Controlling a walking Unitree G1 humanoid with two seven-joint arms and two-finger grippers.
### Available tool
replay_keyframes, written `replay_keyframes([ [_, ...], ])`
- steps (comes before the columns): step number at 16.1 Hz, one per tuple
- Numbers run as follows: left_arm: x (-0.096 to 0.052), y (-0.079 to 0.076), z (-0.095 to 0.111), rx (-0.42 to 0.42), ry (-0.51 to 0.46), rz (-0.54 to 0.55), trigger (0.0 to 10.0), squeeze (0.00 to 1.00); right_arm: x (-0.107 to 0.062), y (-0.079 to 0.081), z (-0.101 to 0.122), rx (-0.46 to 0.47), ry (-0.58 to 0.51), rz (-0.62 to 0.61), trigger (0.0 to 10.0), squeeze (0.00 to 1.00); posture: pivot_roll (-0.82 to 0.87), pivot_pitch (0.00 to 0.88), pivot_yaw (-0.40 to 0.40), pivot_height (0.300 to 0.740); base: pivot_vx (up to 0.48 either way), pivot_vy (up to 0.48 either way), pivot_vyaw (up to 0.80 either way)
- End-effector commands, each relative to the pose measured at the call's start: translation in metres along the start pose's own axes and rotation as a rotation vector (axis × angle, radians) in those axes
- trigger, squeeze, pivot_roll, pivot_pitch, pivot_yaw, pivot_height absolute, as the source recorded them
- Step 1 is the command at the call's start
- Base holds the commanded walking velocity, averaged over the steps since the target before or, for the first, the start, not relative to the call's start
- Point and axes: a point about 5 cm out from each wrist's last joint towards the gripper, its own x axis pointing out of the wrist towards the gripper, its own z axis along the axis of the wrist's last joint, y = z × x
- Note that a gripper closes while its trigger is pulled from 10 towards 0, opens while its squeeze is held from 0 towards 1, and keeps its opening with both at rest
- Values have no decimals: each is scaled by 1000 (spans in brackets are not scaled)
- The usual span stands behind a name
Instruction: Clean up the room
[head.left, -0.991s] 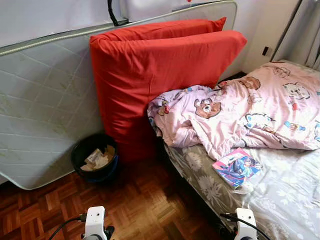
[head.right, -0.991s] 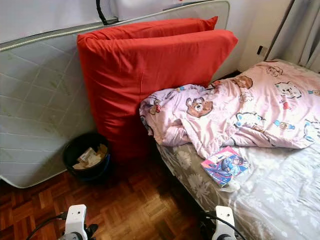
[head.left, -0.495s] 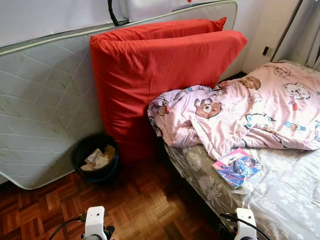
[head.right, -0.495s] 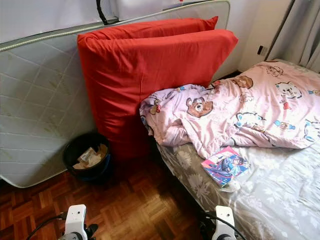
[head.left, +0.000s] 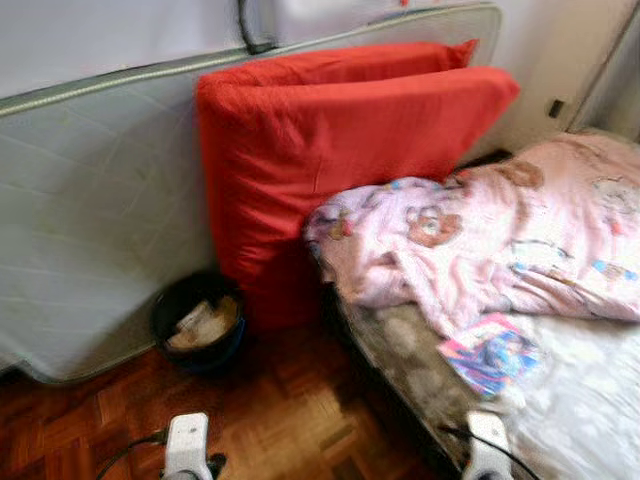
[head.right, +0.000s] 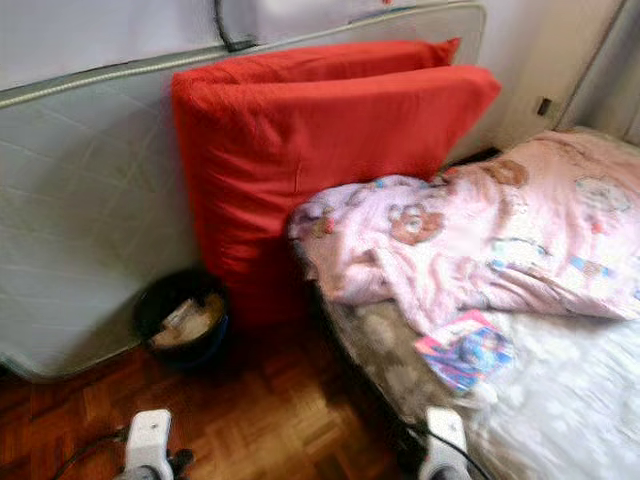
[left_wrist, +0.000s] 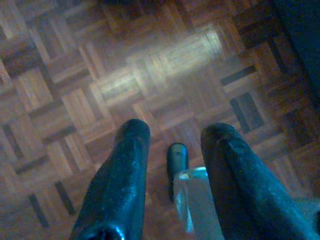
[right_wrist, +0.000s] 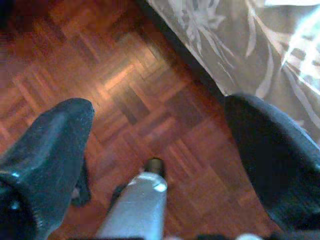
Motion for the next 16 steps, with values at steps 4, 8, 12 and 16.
replay_keyframes([
  [4, 1, -6, 2, 2, -5, -20, 10000, 0, -2, -8, -5, 9, 13, -24, 10000, 0, -35, 0, -6, 740, 308, 0, 0],
  [8, 1, -6, 3, 3, -11, -21, 10000, 0, -2, -8, -4, 9, 12, -26, 10000, 0, -37, 0, -6, 740, 307, 0, 0],
  [12, 1, -5, 3, 26, -24, -30, 10000, 0, -3, -7, -5, 14, 5, -26, 10000, 0, -30, 0, -1, 740, 149, 0, 0],
  [16, -1, -3, 4, 52, -59, -23, 10000, 0, -3, -7, -8, 20, -6, -32, 10000, 0, -29, 0, 6, 740, 0, 0, -130],
])
